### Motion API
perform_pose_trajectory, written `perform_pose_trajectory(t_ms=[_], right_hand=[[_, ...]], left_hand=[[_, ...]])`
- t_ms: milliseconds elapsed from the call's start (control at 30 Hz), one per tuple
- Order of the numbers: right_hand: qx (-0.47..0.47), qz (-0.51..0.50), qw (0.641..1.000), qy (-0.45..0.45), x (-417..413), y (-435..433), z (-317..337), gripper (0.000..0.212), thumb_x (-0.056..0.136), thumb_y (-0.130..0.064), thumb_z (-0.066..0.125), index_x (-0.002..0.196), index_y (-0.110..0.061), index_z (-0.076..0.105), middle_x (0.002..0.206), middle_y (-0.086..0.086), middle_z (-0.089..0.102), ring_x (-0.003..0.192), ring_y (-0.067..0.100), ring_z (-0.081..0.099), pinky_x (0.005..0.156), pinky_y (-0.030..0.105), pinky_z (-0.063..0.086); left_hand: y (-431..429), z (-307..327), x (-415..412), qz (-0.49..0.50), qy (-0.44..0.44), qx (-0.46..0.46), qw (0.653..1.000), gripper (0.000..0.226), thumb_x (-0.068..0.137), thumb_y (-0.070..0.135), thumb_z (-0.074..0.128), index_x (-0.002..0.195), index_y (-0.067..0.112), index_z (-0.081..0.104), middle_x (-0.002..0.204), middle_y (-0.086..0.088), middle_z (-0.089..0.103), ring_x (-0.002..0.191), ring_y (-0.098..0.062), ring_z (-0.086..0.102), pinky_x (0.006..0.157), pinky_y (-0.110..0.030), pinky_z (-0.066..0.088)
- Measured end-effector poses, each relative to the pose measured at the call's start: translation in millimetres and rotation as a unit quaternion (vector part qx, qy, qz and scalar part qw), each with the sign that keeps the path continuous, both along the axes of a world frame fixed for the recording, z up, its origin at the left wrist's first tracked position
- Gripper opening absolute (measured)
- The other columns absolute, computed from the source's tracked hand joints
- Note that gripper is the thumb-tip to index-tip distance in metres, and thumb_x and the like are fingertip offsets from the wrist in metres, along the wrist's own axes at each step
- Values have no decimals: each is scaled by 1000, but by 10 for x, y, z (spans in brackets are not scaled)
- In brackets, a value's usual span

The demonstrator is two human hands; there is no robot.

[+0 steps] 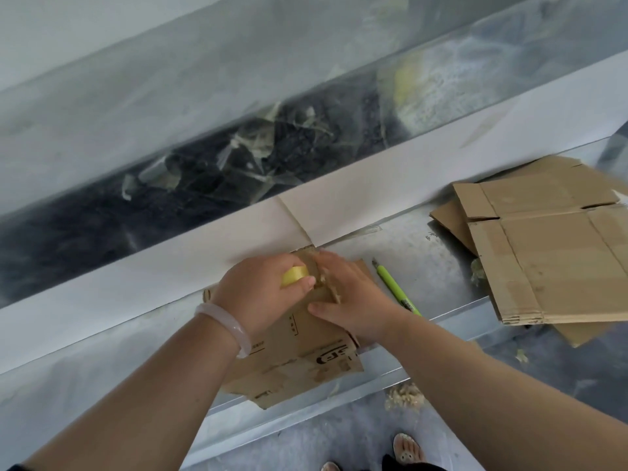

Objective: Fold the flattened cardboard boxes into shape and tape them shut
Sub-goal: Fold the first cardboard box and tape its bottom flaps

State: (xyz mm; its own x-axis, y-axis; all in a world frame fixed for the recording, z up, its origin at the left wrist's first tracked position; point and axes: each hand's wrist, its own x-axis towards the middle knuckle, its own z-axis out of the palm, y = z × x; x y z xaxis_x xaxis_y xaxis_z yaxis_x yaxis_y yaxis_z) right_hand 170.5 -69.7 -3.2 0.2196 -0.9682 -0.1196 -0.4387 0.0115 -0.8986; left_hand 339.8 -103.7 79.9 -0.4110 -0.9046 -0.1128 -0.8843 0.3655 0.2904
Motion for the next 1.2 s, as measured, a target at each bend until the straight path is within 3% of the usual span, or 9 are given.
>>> perform_pose_trajectory(t_ms=[100,333,500,700,767,867,1000,1200], right_hand=[[16,16,1000,2,52,-68,-13,71,81,-39,76,143,-43,41,161,-16,12,146,8,18,114,27,20],[42,14,998,44,46,-72,-41,70,78,-52,72,139,-52,38,160,-22,13,145,9,25,114,31,27],[47,23,996,78,31,-79,-38,71,75,-59,70,137,-59,34,160,-23,14,145,12,25,115,39,30],[55,36,994,92,22,-57,-15,72,78,-62,65,139,-63,28,160,-24,10,146,14,23,115,42,30],[61,36,993,90,24,-47,-11,73,79,-61,64,140,-64,25,160,-25,9,146,14,23,115,43,30],[72,47,993,86,22,-42,-21,73,85,-58,60,142,-65,15,160,-26,5,148,14,20,117,43,28],[95,57,993,44,36,-31,-38,74,94,-48,55,146,-62,5,160,-27,0,148,13,17,118,44,28],[86,29,995,34,73,-10,-41,70,92,-46,58,144,-62,14,160,-25,7,147,11,19,117,42,29]], left_hand=[[-13,-10,-2,-13,-15,3,1000,27,90,55,51,108,38,62,87,14,65,81,-2,57,72,-29,49],[7,56,-29,-13,-41,4,999,27,89,56,51,104,37,62,85,12,64,80,-6,57,73,-32,50],[-9,135,-27,-26,-132,-14,991,36,87,63,48,101,33,63,83,9,63,76,-10,58,70,-33,51],[-73,217,-44,-54,-263,12,963,47,91,61,43,120,26,56,100,6,62,88,-15,59,78,-34,51],[-85,239,-16,-61,-249,33,966,49,93,59,42,130,27,50,112,5,62,96,-16,59,82,-35,50],[-120,292,135,-59,-155,79,983,49,93,53,44,137,32,39,125,8,57,105,-15,57,86,-35,48],[-118,259,401,-62,-36,104,992,30,93,50,50,120,38,50,107,17,60,92,-7,57,75,-24,44],[-65,292,382,-25,-5,45,999,36,86,64,52,113,41,61,104,18,64,94,-5,59,82,-34,52]])
